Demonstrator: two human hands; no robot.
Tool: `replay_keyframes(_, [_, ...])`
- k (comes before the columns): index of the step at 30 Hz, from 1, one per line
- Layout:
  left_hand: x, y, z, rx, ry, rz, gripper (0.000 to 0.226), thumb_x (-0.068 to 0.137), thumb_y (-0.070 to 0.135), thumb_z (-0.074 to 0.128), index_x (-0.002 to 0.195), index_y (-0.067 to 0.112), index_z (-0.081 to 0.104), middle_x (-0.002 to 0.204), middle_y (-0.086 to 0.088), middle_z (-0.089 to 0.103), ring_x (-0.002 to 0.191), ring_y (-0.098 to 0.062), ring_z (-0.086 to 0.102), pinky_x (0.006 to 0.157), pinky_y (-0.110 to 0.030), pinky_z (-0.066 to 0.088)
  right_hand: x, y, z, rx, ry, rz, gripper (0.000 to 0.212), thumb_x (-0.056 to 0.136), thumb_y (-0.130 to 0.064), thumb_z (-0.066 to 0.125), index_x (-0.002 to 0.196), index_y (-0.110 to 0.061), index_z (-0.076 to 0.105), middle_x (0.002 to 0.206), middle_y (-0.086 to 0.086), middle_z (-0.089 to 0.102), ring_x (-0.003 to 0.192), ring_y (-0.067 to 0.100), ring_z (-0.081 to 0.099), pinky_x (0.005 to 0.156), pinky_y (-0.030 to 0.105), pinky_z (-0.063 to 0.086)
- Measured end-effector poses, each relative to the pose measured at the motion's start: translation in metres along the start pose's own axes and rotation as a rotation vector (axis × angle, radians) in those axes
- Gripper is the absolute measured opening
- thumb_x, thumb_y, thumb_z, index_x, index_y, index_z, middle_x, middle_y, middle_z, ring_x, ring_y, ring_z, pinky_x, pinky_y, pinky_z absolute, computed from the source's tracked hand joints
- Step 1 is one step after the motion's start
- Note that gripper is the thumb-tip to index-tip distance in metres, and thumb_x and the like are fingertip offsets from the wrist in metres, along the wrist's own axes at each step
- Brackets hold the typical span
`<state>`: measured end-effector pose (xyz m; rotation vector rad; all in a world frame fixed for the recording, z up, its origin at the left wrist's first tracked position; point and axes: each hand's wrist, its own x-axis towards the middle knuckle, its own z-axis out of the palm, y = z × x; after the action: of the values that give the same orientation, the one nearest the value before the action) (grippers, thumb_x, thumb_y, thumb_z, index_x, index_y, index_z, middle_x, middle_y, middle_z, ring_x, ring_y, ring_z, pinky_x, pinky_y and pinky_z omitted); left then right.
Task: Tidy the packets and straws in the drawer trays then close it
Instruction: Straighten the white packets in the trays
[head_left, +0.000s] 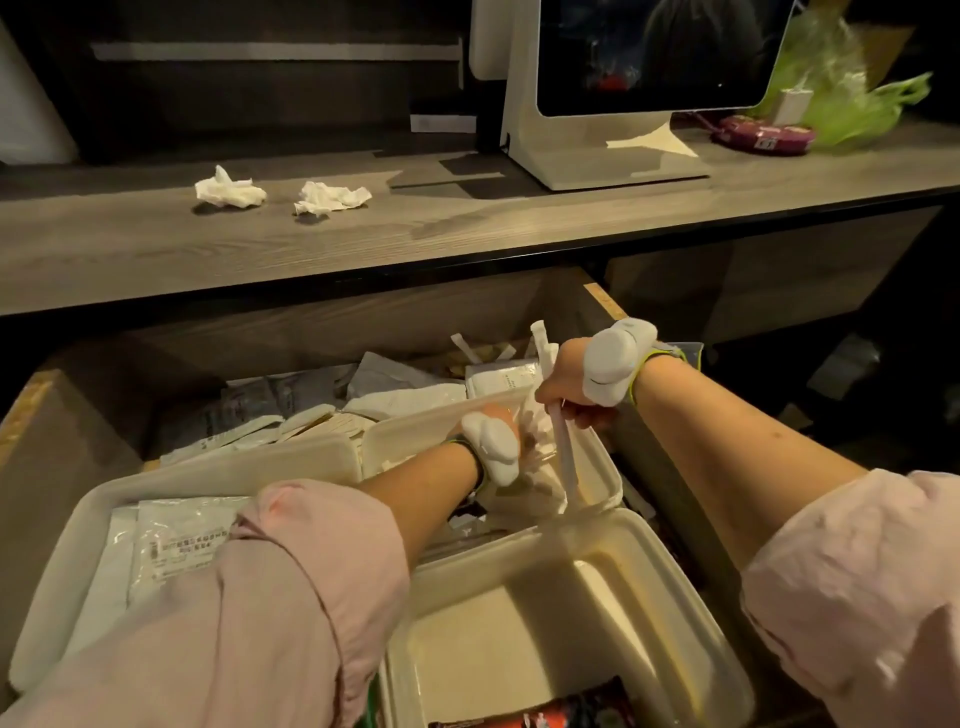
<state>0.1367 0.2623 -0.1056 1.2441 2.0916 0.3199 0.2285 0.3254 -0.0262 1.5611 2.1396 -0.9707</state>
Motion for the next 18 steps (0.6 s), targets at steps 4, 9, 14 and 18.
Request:
replay_keyframes(4, [-0.016,-0.004,-0.018,-0.038,0.075,-0.031,0.041,0.095,0.027,0.045,0.124,0.000,0.056,0.123,-0.018,0.062,0.114,-0.034,0.059,0.095,-0.036,0.046,-0.015,-0.001,-0.006,0.038,0.067,-0.070,0.032,0.095,-0.027,0.052,0.069,-0.009,0.059,0.058,0.002,0.056,0.023,0.007,0.047,0.038,0.014,0.042])
replay_keyframes(9, [-0.026,-0.015,-0.042,-0.364,-0.032,0.043,0.032,0.093,0.016,0.049,0.122,0.005,0.056,0.083,-0.004,0.067,0.067,-0.013,0.066,0.054,-0.022,0.057,-0.033,0.001,0.014,0.390,-0.038,-0.104,0.023,0.095,-0.026,0.054,0.079,-0.011,0.062,0.066,0.002,0.059,0.046,0.011,0.058,0.049,0.021,0.050])
replay_keyframes(14, [-0.044,-0.017,-0.054,-0.245,-0.122,0.135,0.035,0.086,0.020,0.058,0.119,0.024,0.047,0.116,-0.005,0.061,0.102,-0.028,0.062,0.093,-0.037,0.050,-0.034,0.006,0.046,0.773,-0.328,-0.136,0.022,0.096,-0.013,0.049,0.111,-0.004,0.062,0.085,0.007,0.064,0.072,0.019,0.062,0.071,0.032,0.053])
replay_keyframes(18, [-0.038,-0.029,-0.042,-0.142,-0.140,0.176,0.069,0.054,0.031,0.068,0.120,0.025,0.050,0.118,-0.005,0.064,0.112,-0.033,0.061,0.100,-0.051,0.047,-0.029,0.011,0.033,0.542,-0.220,-0.032,0.028,0.096,-0.010,0.045,0.115,0.002,0.062,0.082,0.011,0.070,0.068,0.020,0.067,0.076,0.035,0.056])
